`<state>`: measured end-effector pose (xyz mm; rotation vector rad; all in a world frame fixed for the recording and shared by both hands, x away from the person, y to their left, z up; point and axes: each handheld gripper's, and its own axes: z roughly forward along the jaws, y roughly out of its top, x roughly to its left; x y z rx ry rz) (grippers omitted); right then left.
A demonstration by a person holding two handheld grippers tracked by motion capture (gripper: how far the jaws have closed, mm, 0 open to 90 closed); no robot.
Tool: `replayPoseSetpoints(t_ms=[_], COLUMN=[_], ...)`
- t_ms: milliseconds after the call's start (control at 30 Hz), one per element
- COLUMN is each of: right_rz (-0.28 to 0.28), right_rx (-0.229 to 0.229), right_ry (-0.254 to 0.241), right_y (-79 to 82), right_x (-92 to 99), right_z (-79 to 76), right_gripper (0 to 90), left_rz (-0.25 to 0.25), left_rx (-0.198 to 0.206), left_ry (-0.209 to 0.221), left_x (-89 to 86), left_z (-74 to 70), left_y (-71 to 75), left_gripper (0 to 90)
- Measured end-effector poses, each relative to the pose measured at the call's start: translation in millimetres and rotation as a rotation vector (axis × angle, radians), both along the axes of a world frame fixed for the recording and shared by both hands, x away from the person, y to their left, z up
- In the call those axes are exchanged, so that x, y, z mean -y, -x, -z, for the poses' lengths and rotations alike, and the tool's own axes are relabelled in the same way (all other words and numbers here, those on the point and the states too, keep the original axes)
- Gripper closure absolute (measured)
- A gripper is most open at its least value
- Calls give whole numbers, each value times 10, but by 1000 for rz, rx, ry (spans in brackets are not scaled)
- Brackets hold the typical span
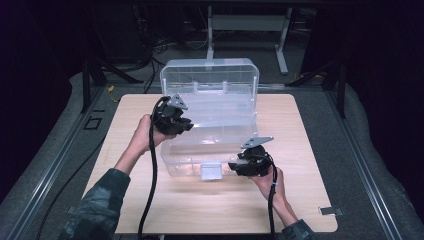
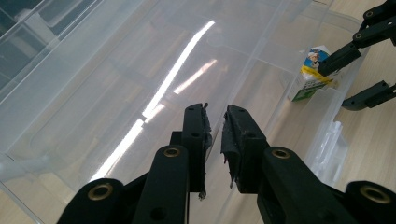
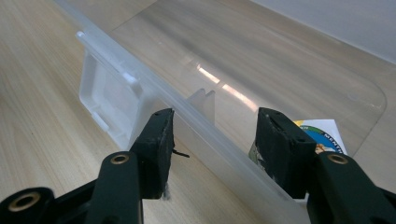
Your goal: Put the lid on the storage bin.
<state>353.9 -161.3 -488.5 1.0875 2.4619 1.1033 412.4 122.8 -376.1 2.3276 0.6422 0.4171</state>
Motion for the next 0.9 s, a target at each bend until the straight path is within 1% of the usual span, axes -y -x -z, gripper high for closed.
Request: replayPoseSetpoints(t_ms=[233, 333, 433, 533, 667, 900], right_rz=[-4, -1, 0, -2, 1, 4], right_rx=[-2, -1, -2, -3, -2, -1], right_ry=[-1, 0, -1, 2, 3, 5], right_y=[-1, 1, 1, -1, 3, 6], right_x=[2, 0, -1, 0, -4, -10], right_z=[-1, -1, -1, -3, -2, -4], right_gripper=[473, 473, 472, 472, 470, 468], left_rz=[-3, -7, -3, -3, -9, -12], left_rx=[2, 4, 9, 15, 31, 29], left_ry=[3, 12, 7, 12, -2, 11], left_x=[-2, -4, -7, -6, 10, -2], left_z=[25, 40, 50, 68, 86, 108], left_y=[51, 70, 91, 118, 162, 187], left_gripper=[779, 779, 779, 779, 777, 777])
